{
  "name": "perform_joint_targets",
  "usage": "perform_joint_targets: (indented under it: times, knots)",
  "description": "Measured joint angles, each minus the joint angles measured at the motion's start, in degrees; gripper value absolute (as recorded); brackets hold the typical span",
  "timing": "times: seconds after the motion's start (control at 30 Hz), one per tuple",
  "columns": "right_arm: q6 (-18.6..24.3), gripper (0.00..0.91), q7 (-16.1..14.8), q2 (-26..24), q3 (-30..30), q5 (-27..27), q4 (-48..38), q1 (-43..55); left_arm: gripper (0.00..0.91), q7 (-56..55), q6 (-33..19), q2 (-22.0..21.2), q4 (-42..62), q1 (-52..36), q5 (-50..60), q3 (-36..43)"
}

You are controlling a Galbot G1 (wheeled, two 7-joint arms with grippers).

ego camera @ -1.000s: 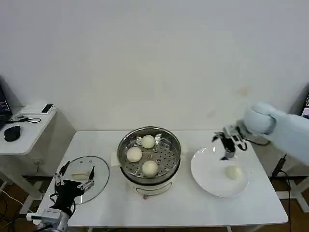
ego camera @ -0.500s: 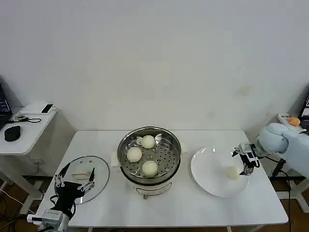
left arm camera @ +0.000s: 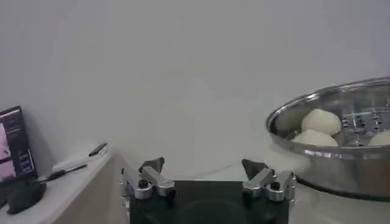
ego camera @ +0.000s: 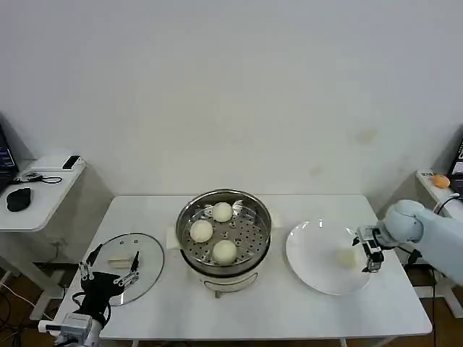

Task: Take steamed baozi put them in steamer then cover it.

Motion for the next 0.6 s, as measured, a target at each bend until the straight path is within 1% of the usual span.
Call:
perform_joint_targets:
  times: [0.2,0.23,0.27,0.3,0.37,0.5,0.6]
  knots:
    - [-0.2,0.907,0.3,1.7,1.3,-0.9,-2.2,-1.3,0.907,0.0,0.0,0.0,0.0,0.0,-0.1,-0.4]
    - [-0.3,0.867,0.3,1.9,1.5,-1.0,-2.4,-1.5,0.907,0.0,0.0,0.0,0.0,0.1,-0.1,-0.5]
    - [-0.4,0.856,0.4,2.1,1.7,-1.1,-2.7,-1.7,0.907,0.0,0.0,0.0,0.0,0.1,-0.1,-0.5]
    - [-0.5,0.826,0.4,2.4,1.8,-1.2,-3.0,-2.0,0.907,0.0,0.0,0.0,0.0,0.1,-0.1,-0.5]
    - [-0.7,0.806,0.4,2.8,2.1,-1.3,-3.3,-2.3,0.907,0.0,0.0,0.1,0.0,0.0,-0.1,-0.5]
    - [-1.0,0.715,0.2,3.2,2.5,-1.6,-3.8,-2.4,0.907,0.1,0.0,0.2,0.0,-0.1,-0.2,-0.6]
    - [-1.2,0.695,0.2,3.7,2.6,-1.7,-4.4,-2.4,0.907,0.1,0.0,0.2,0.0,-0.1,-0.2,-0.6]
